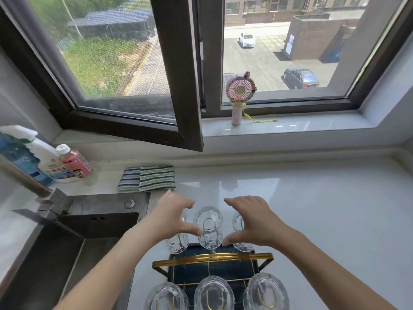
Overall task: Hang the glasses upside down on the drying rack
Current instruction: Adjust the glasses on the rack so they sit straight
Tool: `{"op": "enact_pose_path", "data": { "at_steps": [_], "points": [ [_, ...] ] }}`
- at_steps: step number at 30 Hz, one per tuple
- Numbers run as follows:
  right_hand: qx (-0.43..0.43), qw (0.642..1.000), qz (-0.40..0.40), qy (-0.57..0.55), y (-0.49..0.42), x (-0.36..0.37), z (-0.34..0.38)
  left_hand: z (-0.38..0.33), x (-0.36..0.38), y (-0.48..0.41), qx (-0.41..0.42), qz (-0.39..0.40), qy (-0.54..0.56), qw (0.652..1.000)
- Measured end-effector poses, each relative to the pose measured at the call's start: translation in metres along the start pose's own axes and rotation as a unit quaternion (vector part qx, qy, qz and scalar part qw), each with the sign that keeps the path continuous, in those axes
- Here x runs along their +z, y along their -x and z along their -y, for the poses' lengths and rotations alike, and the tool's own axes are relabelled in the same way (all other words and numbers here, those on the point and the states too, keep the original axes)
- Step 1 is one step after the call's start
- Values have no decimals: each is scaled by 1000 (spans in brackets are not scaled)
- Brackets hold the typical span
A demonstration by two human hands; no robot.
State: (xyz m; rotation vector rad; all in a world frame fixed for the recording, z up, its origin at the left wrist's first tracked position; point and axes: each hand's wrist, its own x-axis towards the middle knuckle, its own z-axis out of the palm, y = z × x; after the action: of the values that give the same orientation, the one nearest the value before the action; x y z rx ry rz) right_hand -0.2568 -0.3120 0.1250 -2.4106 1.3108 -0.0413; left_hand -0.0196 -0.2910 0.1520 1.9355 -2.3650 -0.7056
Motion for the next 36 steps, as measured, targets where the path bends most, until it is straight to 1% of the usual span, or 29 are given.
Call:
{"op": "enact_pose_path", "data": {
  "at_steps": [2,4,6,10,13,31,36],
  "points": [
    [-18,999,4,44,-12,6,11,-4,15,0,22,18,-79,996],
    [-27,997,12,68,-22,11,20,-5,26,-1,34,-10,-115,993],
    [-22,997,18,74,-28,15,23,-4,31,-3,33,-41,-106,993],
    [-7,999,8,43,-27,22,20,2,39,-1,54,-91,-70,992],
    [-1,999,-2,37,-22,26,19,2,43,0,64,-111,-77,989],
    [24,999,-8,32,-15,24,25,4,45,1,77,-122,-63,988],
    [33,999,-3,30,-15,23,27,3,46,1,70,-111,-72,989]
  ]
}}
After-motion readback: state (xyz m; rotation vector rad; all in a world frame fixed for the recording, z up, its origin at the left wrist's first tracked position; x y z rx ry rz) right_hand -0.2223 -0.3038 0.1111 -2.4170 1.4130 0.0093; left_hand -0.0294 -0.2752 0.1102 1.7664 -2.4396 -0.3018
